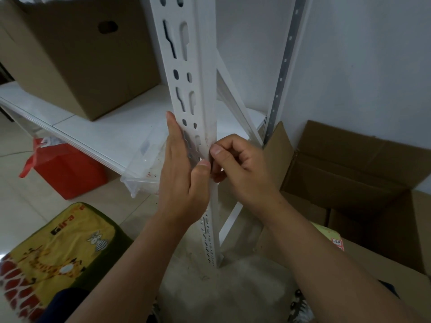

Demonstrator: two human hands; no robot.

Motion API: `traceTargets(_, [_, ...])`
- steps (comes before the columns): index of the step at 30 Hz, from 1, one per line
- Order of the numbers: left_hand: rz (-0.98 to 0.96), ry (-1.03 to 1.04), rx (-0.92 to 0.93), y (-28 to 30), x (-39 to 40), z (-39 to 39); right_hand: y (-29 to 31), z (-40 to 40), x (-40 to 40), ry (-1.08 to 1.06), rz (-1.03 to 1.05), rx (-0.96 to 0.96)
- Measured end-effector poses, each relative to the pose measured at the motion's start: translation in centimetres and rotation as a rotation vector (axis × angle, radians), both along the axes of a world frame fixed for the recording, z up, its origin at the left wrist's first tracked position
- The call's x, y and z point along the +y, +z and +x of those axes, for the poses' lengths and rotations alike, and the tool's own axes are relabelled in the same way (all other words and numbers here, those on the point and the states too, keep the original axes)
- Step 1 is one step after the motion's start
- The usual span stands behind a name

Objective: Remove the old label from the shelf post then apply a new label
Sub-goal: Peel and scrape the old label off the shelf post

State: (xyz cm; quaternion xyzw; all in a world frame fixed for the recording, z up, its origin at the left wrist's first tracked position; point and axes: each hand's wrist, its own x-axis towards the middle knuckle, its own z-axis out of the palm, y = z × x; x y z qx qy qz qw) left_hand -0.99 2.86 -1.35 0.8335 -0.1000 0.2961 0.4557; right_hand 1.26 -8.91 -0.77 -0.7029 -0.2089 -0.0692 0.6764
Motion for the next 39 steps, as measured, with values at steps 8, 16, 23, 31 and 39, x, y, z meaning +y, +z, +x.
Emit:
traceTargets(8, [-0.001,0.007,-0.009,0.07,-0.13,0.04,0.30,0.12,-0.05,0.053,0.090,0.095])
traceTargets(16, [-0.008,0.002,-0.015,0.10,-0.19,0.03,0.21,0.08,0.13,0.069,0.147,0.157])
traceTargets(23, [-0.016,0.009,-0.020,-0.05,-0.12,0.15,0.26,0.00,0.11,0.082,0.156,0.177])
traceTargets(31, [-0.046,-0.018,-0.026,0.08,-0.25,0.05,0.20,0.05,0.03,0.102,0.162,0.163])
traceTargets(39, [-0.055,-0.014,0.012,0.12,-0.24,0.00,-0.05,0.07,-0.07,0.101,0.123,0.130])
